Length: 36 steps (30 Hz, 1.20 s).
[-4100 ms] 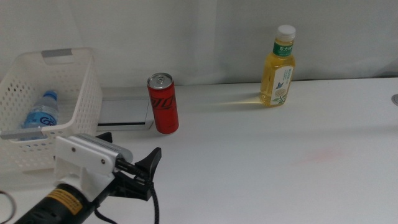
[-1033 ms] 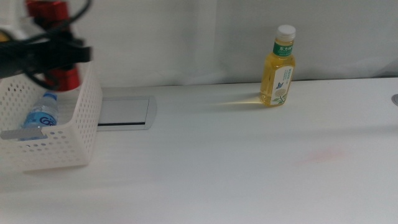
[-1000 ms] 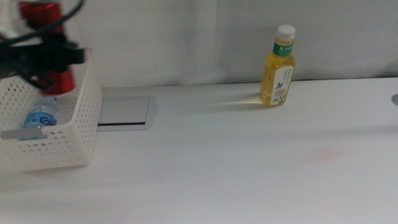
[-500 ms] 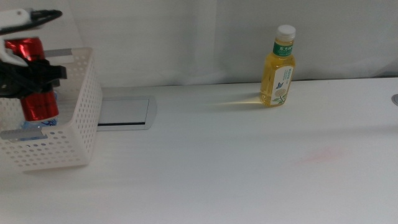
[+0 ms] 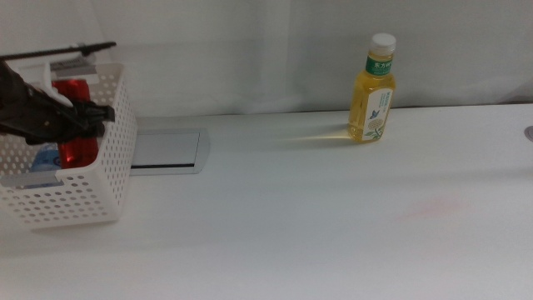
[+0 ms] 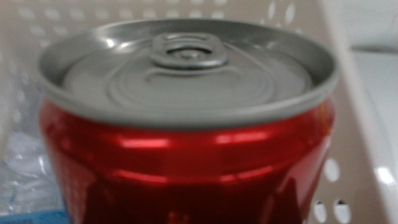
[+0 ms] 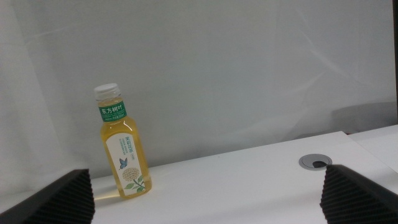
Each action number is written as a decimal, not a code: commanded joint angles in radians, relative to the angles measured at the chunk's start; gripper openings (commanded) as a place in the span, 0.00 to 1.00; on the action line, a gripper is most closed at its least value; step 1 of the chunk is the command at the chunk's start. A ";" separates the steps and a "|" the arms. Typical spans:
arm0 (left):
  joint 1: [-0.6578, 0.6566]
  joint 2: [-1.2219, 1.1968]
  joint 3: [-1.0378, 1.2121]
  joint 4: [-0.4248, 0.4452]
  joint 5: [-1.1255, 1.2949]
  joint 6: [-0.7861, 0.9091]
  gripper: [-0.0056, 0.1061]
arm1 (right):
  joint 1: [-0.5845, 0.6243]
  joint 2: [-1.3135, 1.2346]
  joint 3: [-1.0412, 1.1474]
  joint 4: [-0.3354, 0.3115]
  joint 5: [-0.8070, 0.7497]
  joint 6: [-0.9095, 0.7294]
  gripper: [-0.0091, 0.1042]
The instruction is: Use arms to grab the bottles and put them into the dustbin to the left of the table.
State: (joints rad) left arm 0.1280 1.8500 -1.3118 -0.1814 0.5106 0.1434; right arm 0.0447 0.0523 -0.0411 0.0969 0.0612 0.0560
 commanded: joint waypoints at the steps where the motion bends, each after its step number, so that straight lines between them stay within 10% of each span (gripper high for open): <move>1: 0.003 0.010 -0.014 -0.009 -0.022 -0.013 0.02 | -0.005 -0.004 0.006 -0.008 -0.009 -0.003 0.95; 8: 0.003 0.024 -0.014 -0.009 -0.031 -0.018 0.10 | -0.005 -0.004 0.006 -0.008 -0.009 -0.003 0.95; 9: 0.003 0.024 -0.014 -0.009 -0.033 -0.018 0.22 | -0.005 -0.004 0.006 -0.008 -0.009 -0.003 0.95; 10: 0.003 0.024 -0.014 -0.009 -0.035 -0.018 0.57 | -0.005 -0.004 0.006 -0.008 -0.009 -0.003 0.95; 14: 0.003 0.024 -0.014 -0.009 -0.035 -0.038 0.88 | -0.005 -0.004 0.006 -0.008 -0.009 -0.003 0.95; 31: 0.003 -0.185 -0.014 -0.009 -0.029 -0.048 0.85 | -0.005 -0.004 0.006 -0.008 -0.014 -0.003 0.95; 36: 0.001 -0.293 -0.014 -0.009 -0.001 -0.048 0.57 | -0.005 -0.004 0.006 -0.008 -0.018 -0.003 0.95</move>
State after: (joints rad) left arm 0.1318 1.5950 -1.3222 -0.1810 0.4976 0.1043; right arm 0.0447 0.0523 -0.0411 0.0969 0.0593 0.0561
